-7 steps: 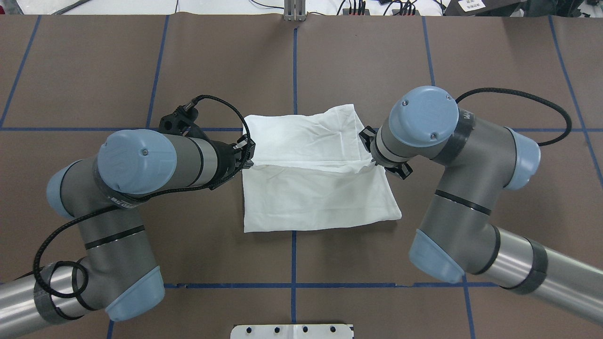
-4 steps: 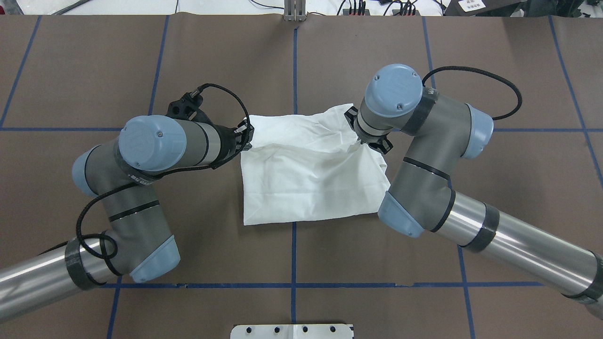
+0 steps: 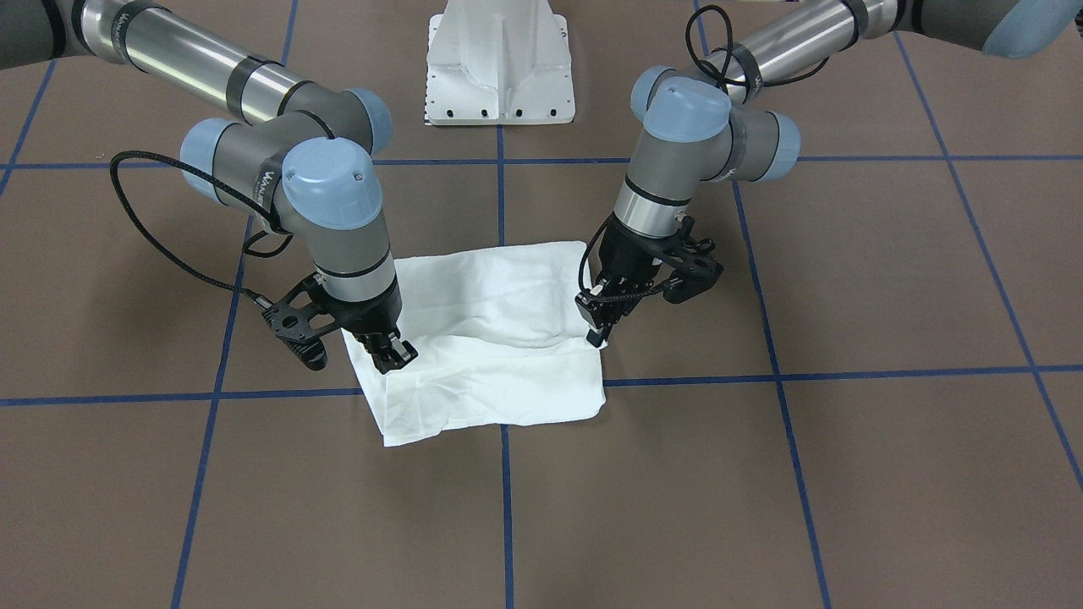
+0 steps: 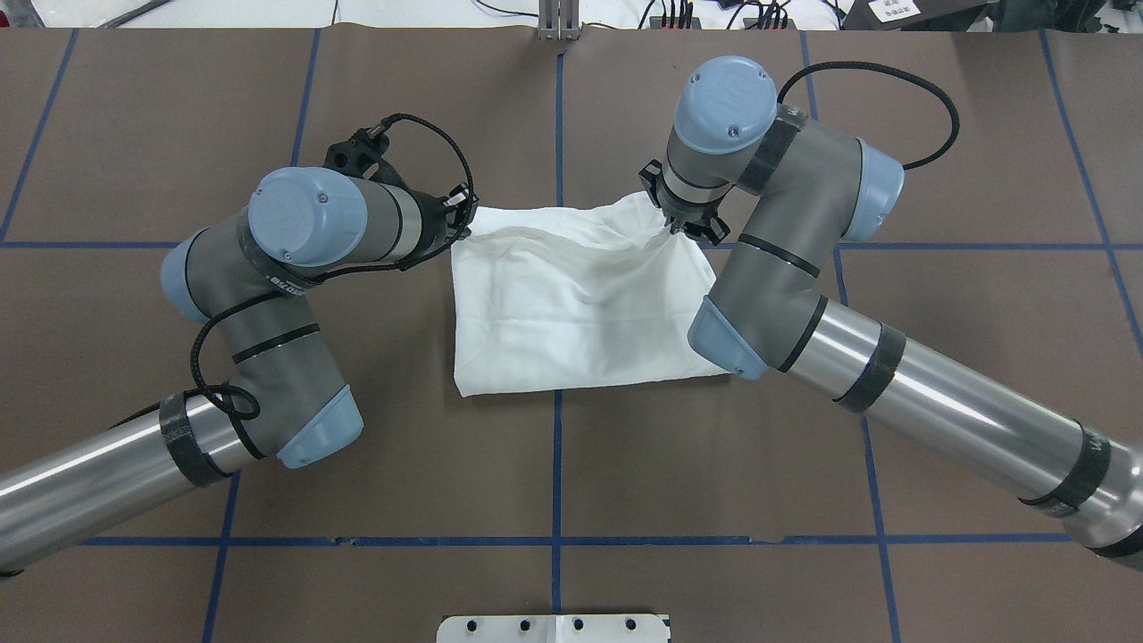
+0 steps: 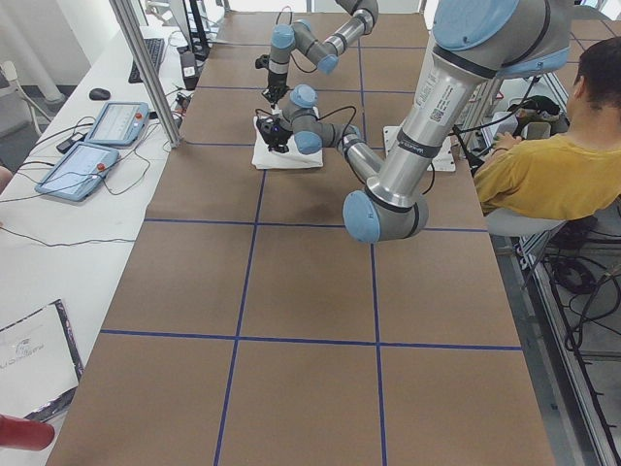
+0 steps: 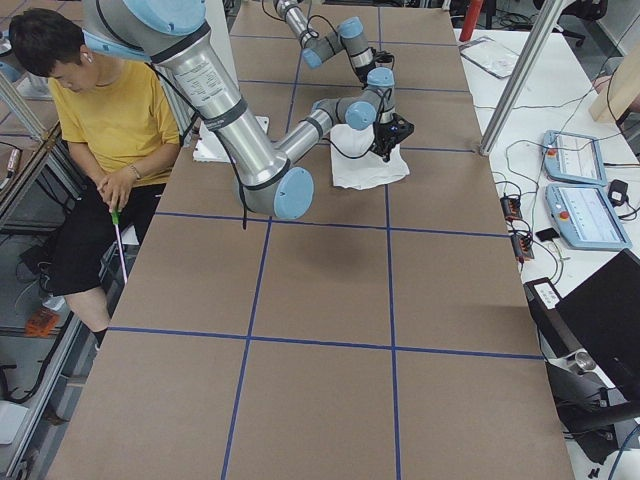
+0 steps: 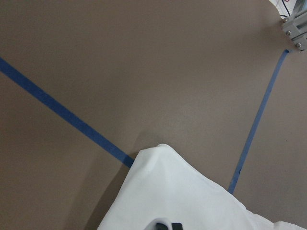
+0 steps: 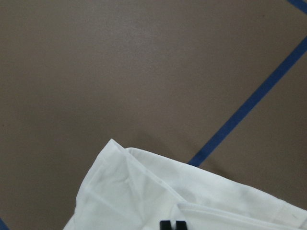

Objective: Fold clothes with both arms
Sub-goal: 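Lift the near edge with both grippers and fold it toward the far edge, then open both grippers and lift them away from the folded shirt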

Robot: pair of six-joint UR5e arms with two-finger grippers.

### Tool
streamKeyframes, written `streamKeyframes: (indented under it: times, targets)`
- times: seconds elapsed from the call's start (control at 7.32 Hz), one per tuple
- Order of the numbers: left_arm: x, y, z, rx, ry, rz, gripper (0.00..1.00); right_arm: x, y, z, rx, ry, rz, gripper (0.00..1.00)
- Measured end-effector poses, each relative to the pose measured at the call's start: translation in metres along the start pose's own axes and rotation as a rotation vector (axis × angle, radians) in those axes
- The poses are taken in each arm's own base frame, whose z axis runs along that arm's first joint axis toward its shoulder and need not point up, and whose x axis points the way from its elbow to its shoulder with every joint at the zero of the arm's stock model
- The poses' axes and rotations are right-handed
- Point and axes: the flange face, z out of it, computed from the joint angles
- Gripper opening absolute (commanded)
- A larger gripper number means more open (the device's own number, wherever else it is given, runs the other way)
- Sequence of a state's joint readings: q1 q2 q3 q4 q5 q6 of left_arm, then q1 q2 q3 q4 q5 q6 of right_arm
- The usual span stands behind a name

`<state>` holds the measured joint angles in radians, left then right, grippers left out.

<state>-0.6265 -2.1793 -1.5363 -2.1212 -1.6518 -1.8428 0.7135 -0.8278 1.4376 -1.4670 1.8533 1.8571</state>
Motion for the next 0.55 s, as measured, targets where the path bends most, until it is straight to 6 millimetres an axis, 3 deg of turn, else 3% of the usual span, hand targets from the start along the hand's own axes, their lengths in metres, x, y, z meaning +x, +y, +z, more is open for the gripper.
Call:
streamKeyframes:
  times: [0.27,0.41,0.55]
  targets:
    - [0.006,-0.018,-0.002,-0.009,0.002,0.019,0.00,-0.015,-0.014,-0.010,-0.027,-0.002,-0.009,0.00]
    - [0.004,-0.024,0.002,-0.011,-0.006,0.031,0.14,-0.018,-0.021,-0.006,-0.036,0.004,-0.014,0.33]
    - [-0.001,-0.028,0.010,-0.011,-0.012,0.038,0.34,-0.020,-0.028,0.007,-0.039,0.005,-0.017,0.99]
